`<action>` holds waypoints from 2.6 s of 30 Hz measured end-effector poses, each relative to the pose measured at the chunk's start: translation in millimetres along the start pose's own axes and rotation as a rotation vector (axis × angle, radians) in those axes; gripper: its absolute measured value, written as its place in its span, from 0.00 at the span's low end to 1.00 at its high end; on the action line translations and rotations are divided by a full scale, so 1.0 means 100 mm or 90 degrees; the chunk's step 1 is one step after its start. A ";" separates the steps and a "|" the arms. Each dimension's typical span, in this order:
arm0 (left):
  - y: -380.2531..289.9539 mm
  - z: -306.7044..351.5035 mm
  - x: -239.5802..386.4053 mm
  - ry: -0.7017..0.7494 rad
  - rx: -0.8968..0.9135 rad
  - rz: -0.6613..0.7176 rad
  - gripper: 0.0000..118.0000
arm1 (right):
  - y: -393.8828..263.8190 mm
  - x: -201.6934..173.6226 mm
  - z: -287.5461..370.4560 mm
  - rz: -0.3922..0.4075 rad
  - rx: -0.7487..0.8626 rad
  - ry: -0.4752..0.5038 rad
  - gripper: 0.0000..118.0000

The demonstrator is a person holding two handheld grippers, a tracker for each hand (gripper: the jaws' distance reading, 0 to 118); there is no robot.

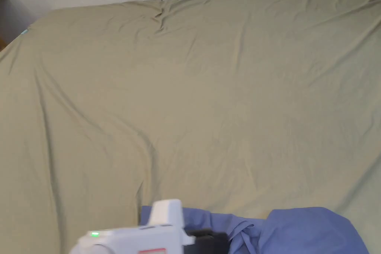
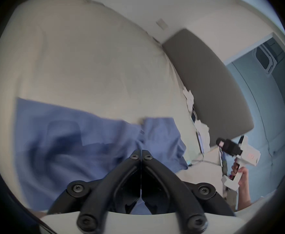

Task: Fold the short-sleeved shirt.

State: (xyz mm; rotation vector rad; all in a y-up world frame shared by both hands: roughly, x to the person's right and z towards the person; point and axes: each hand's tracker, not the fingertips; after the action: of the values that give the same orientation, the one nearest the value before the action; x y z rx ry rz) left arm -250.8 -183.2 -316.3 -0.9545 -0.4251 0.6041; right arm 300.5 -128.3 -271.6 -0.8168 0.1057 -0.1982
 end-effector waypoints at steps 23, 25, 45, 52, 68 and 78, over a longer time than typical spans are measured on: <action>-0.03 0.41 -1.49 0.082 -0.003 0.182 0.07 | 0.01 -0.04 -0.01 0.019 -0.010 -0.006 0.01; -0.03 0.46 -1.52 0.033 -0.003 0.180 0.07 | 0.01 -0.04 -0.01 0.018 -0.009 -0.008 0.01; 0.21 0.57 -0.07 0.079 0.012 0.013 0.07 | -0.11 0.19 -0.01 -0.014 -0.001 0.008 0.01; 0.10 -0.86 1.00 -0.019 -0.110 -0.093 0.07 | -0.17 0.34 0.10 -0.032 0.005 -0.009 0.01; -0.03 -1.45 0.96 -0.180 -0.135 0.024 0.85 | -0.18 0.38 0.19 -0.037 0.010 -0.026 0.01; -0.10 -1.16 0.69 -0.060 -0.114 -0.008 0.01 | -0.27 0.32 0.01 -0.037 -0.012 -0.004 0.01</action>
State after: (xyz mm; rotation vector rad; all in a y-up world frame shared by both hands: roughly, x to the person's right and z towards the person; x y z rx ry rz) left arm -127.4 -215.2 -362.6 -1.0960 -0.5771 0.6079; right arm 328.5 -152.9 -251.5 -0.8393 0.0783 -0.2491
